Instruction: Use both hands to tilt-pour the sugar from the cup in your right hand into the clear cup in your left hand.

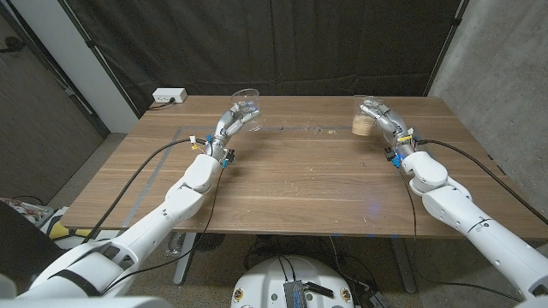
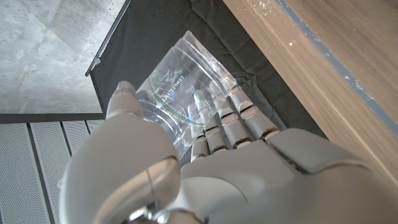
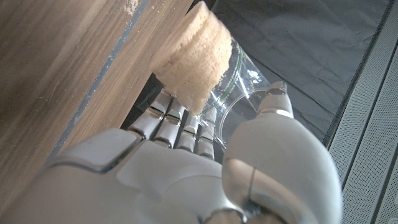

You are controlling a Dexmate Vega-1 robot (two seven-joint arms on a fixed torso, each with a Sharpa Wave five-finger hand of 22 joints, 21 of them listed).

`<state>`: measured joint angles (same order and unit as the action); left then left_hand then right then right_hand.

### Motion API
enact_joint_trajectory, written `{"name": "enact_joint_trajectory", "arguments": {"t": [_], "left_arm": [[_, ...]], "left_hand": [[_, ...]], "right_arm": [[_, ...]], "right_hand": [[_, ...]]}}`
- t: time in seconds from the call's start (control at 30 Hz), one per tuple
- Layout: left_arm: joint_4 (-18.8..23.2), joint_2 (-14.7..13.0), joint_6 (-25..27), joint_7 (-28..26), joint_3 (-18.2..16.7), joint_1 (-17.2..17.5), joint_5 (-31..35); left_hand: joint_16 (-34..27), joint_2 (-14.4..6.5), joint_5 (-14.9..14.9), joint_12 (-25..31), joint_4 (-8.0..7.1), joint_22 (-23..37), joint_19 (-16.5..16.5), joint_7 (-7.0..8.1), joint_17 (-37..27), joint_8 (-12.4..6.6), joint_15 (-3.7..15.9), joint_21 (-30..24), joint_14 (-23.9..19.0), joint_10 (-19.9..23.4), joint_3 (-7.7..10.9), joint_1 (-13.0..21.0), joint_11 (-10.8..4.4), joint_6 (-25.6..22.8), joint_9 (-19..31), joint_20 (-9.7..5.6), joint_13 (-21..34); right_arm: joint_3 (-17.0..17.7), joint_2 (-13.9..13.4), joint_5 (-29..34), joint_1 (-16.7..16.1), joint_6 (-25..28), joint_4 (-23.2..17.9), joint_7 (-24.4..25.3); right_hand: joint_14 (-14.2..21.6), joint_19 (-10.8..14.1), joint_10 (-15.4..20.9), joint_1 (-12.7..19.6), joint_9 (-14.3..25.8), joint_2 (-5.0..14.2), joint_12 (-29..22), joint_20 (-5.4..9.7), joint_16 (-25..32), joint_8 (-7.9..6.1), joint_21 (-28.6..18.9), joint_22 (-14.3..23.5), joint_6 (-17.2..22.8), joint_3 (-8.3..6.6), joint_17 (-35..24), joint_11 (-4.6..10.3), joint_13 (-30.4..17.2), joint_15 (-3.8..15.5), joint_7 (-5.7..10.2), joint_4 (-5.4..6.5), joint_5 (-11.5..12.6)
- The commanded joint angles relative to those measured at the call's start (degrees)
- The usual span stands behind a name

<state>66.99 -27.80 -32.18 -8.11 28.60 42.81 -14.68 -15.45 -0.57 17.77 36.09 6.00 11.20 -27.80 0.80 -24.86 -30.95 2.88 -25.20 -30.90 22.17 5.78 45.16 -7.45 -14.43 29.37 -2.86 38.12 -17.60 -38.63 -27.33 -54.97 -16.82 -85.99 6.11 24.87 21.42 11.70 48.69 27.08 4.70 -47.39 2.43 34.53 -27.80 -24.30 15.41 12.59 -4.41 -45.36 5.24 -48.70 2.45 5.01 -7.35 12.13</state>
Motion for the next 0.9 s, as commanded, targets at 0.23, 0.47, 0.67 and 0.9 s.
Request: {"name": "enact_joint_trajectory", "arguments": {"t": [0.23,0.47,0.67,0.9], "left_arm": [[0.11,-1.44,5.24,4.12,-0.63,-2.89,-1.41],[-2.40,0.22,3.60,3.98,0.02,-3.80,-1.11],[-4.32,1.01,2.39,5.75,0.68,-4.86,-1.56],[-5.27,1.33,1.57,6.05,1.31,-5.44,-0.81]], "left_hand": [[0.31,-0.49,-0.58,0.63,-0.34,0.15,0.30,-0.07,-0.39,-0.35,4.83,0.12,-0.42,-0.49,-0.18,0.19,-0.02,-0.15,0.06,-0.65,0.32],[0.50,-0.63,-0.80,0.76,-0.40,0.16,0.33,-0.09,-0.55,-0.37,4.84,0.17,-0.44,-0.33,-0.32,0.31,-0.04,-0.29,0.00,-0.75,0.29],[0.59,-0.68,-1.00,0.85,-0.41,0.16,0.32,0.04,-0.68,-0.43,4.87,0.20,-0.67,-0.08,-0.46,0.44,-0.01,-0.35,0.03,-0.85,0.15],[0.75,-0.73,-1.17,0.93,-0.44,0.17,0.34,0.04,-0.80,-0.49,4.94,0.24,-0.69,-0.03,-0.60,0.53,0.06,-0.42,0.05,-0.90,0.14]], "right_arm": [[-1.07,1.52,0.33,2.13,-1.05,3.27,-0.42],[-0.60,1.26,0.78,1.99,-1.68,3.23,0.38],[-0.10,0.20,1.10,2.28,-1.35,2.15,0.25],[0.63,-1.37,1.34,2.72,-0.62,0.45,-0.23]], "right_hand": [[0.99,-0.09,1.65,0.13,-0.01,0.61,-0.11,2.68,-0.42,-0.59,-0.21,-0.05,1.45,0.00,0.02,-0.18,0.29,10.61,0.26,-0.31,-0.05],[2.42,0.25,2.93,0.29,-0.37,0.56,0.05,2.85,-0.65,-0.69,-0.38,-0.17,2.43,-0.13,0.34,0.15,1.11,10.65,0.38,-0.42,0.04],[2.71,0.38,3.12,0.40,-0.54,0.60,0.09,2.90,-0.89,-0.63,-0.46,-0.22,2.61,-0.22,0.48,0.13,1.17,10.67,0.34,-0.46,0.09],[2.93,0.49,3.28,0.33,-0.72,0.53,0.48,2.90,-1.31,-0.56,-0.54,-0.28,2.86,-0.24,0.74,0.16,1.68,10.64,0.37,-0.42,0.09]]}}
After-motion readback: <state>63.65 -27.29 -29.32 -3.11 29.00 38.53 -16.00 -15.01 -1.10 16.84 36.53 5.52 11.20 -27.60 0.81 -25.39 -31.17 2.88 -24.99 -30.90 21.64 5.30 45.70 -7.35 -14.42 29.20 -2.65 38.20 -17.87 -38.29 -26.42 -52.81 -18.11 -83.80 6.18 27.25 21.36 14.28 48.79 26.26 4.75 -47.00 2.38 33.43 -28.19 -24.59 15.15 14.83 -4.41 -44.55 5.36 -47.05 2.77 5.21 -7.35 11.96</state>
